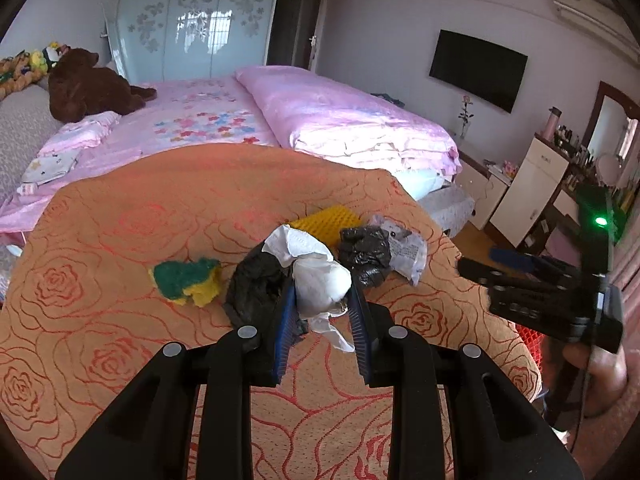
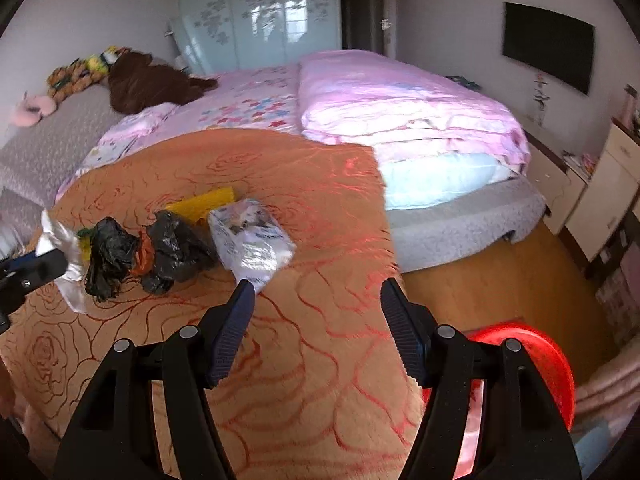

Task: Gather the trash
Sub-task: 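Grasp the clear printed plastic bag with the right tool while the left tool holds the white cloth, then carry the white cloth and printed plastic bag over the wastebasket with both tools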

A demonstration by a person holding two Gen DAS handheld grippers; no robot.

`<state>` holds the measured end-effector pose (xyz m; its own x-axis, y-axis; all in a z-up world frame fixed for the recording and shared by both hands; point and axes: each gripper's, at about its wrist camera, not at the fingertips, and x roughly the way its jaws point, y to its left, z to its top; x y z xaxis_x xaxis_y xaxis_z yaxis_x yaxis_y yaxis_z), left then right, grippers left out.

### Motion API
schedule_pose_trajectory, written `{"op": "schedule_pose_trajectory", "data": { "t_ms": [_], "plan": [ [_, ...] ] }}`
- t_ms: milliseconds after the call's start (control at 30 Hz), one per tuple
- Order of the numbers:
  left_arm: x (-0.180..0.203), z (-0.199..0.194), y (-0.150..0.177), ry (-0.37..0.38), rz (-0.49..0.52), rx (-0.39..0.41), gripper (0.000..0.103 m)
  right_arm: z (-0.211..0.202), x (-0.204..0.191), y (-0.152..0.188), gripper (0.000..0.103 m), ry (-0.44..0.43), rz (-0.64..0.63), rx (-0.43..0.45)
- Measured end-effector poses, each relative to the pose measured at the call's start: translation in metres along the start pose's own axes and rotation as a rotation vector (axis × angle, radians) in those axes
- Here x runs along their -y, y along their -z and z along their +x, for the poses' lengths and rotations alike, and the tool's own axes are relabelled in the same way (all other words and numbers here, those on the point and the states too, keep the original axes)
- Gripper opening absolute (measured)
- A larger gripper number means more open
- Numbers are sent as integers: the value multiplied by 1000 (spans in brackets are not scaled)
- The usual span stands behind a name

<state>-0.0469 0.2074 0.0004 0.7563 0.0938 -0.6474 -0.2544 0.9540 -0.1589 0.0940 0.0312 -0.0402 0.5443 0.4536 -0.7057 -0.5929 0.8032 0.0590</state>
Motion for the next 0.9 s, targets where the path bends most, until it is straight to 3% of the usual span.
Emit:
{"op": "schedule_pose_trajectory", "data": {
  "t_ms": [267,567,733,900],
  "plan": [
    [-13,4,3,-16,-32,-11,25,37,-28,-19,64,-69,-143,-35],
    [-17,5,6,-20,-47,-17,25,71,-43,-31,63,-53,-203,-83],
    [-18,6,8,-21,-54,-23,25,69,-42,-27,47,-65,-191,-83],
    [-15,6,10,-18,-47,-26,25,61,-36,-19,43,-70,-164,-82]
  ]
}}
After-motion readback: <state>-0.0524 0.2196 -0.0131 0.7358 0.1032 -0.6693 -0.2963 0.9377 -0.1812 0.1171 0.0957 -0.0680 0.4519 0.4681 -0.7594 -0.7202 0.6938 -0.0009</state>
